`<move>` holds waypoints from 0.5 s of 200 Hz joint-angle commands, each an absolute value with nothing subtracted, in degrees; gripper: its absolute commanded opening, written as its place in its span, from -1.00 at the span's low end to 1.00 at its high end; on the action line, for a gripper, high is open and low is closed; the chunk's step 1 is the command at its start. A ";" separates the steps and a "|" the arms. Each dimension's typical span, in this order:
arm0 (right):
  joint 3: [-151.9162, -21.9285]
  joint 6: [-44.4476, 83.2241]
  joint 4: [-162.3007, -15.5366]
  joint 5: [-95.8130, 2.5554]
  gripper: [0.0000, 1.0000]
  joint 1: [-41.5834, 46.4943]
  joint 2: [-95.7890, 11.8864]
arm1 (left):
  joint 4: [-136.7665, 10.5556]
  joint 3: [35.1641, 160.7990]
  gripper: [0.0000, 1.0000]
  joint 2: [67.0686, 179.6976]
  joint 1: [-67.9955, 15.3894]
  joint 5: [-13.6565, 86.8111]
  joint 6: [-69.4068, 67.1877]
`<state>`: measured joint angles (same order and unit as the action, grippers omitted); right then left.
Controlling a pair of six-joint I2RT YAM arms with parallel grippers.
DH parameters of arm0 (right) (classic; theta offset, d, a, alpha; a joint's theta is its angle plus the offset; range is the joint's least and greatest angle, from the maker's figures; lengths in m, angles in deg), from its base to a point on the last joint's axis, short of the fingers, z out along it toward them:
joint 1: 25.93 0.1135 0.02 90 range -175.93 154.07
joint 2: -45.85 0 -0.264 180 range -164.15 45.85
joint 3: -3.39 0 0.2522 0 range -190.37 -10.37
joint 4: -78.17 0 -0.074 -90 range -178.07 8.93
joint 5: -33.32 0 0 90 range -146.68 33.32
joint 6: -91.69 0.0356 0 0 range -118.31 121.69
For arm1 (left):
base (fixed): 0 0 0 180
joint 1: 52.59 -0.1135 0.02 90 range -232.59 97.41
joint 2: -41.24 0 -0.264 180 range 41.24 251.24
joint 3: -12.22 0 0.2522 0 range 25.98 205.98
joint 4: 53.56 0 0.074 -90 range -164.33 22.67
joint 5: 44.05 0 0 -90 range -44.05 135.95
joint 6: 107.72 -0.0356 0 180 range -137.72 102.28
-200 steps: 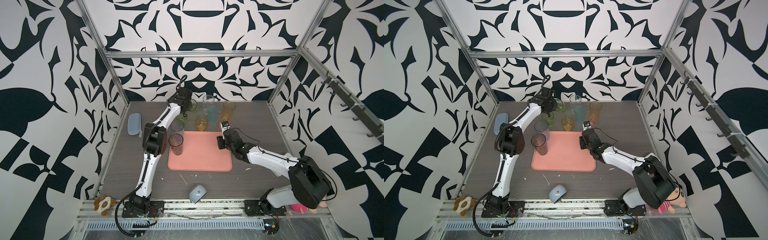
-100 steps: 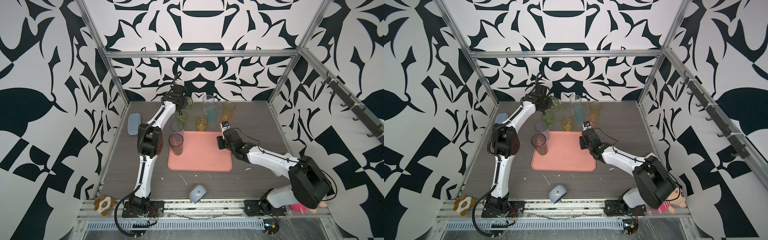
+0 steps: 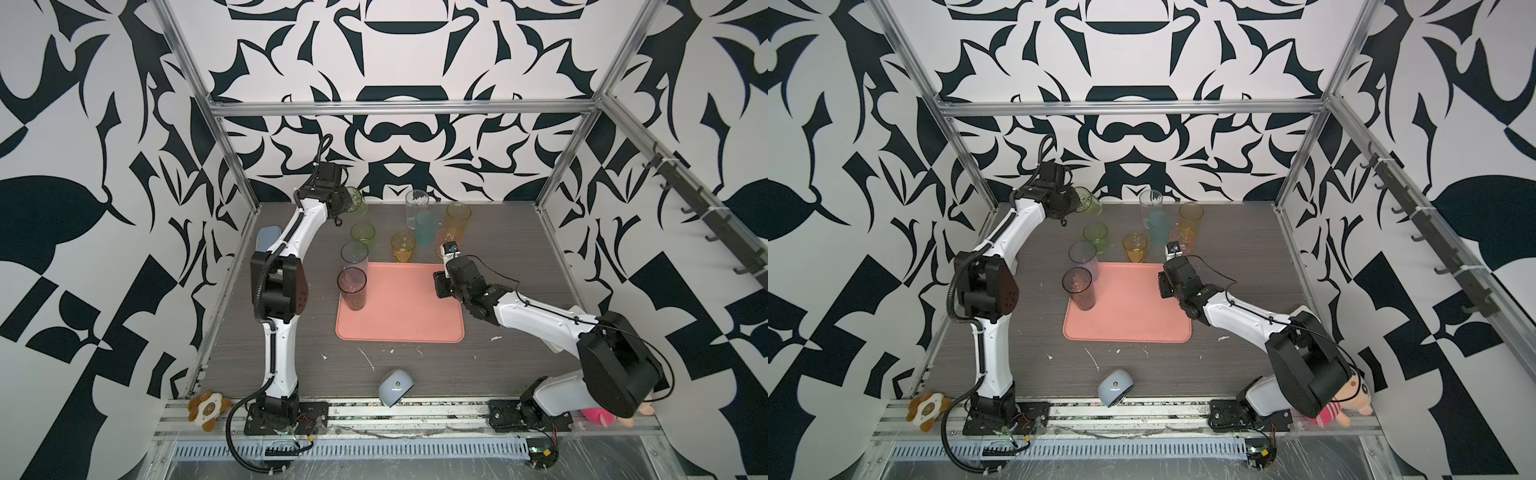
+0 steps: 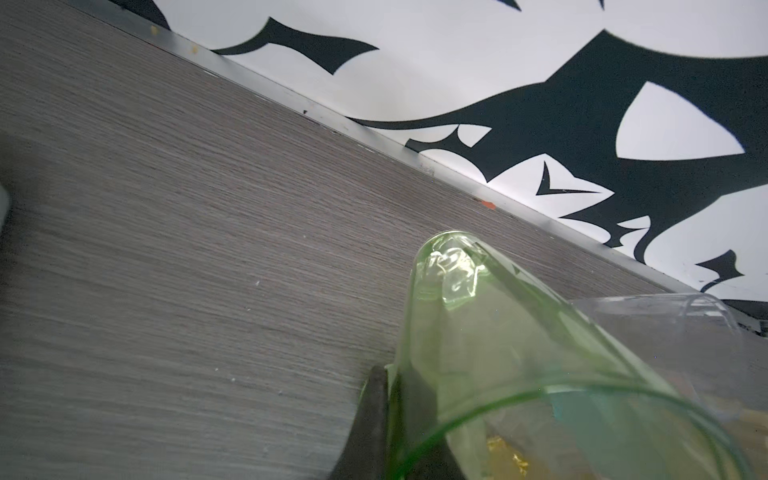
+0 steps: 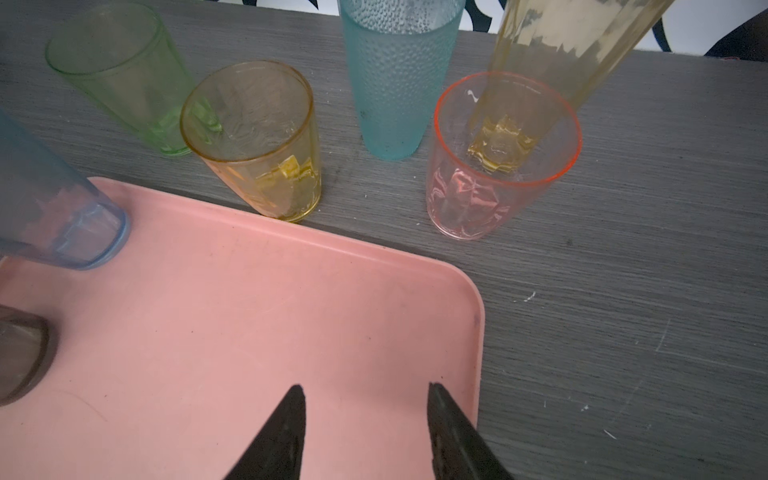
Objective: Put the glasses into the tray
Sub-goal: 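Lift the green cup with the left gripper and swing it nearer the robot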
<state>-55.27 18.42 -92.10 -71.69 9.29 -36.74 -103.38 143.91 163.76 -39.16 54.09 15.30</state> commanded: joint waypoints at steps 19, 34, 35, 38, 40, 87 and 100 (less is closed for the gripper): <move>-57.55 18.96 -92.99 -71.36 0.01 9.07 -35.94 | -107.37 140.29 -1.00 154.94 -41.15 55.31 15.11; -57.56 19.02 -92.99 -71.12 0.01 9.06 -35.81 | -110.15 139.68 -1.00 152.98 -41.64 56.93 14.69; -57.52 19.01 -92.99 -71.11 0.01 9.10 -35.85 | -110.32 139.65 -1.00 152.83 -41.67 57.02 14.66; -57.53 19.06 -92.95 -71.06 0.01 9.14 -35.73 | -110.83 139.44 -1.00 152.41 -41.74 57.29 14.57; -57.43 19.11 -93.02 -71.04 0.01 9.10 -35.76 | -111.12 139.31 -1.00 152.13 -41.77 57.48 14.55; -57.74 19.28 -92.61 -70.48 0.01 9.06 -35.72 | -118.49 135.28 -1.00 145.26 -42.22 60.46 13.32; -57.76 19.33 -92.55 -70.74 0.01 9.13 -35.63 | -120.54 134.05 -1.00 143.50 -42.30 60.86 12.98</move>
<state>-55.32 18.51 -92.08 -70.64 9.29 -36.74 -114.39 135.93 147.80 -41.98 58.85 13.88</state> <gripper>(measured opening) 0.505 0.100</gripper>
